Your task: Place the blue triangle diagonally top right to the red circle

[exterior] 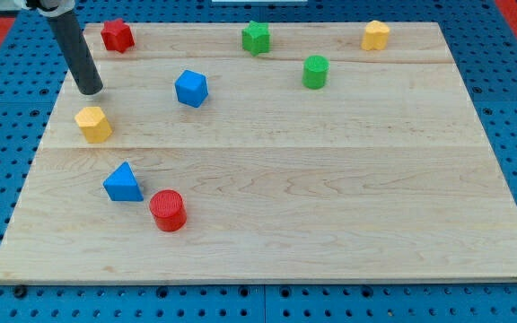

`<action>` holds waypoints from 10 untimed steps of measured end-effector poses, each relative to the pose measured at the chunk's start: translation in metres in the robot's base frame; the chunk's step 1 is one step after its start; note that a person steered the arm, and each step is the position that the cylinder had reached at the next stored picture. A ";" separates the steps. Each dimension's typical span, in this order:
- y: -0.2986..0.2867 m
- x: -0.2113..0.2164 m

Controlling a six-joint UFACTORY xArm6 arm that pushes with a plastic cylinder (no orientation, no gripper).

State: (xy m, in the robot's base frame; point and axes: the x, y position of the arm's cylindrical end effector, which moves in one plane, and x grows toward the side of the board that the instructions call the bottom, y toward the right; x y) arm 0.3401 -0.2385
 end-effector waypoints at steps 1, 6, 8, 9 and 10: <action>0.000 0.000; 0.094 0.047; 0.049 0.115; -0.012 0.136; -0.012 0.154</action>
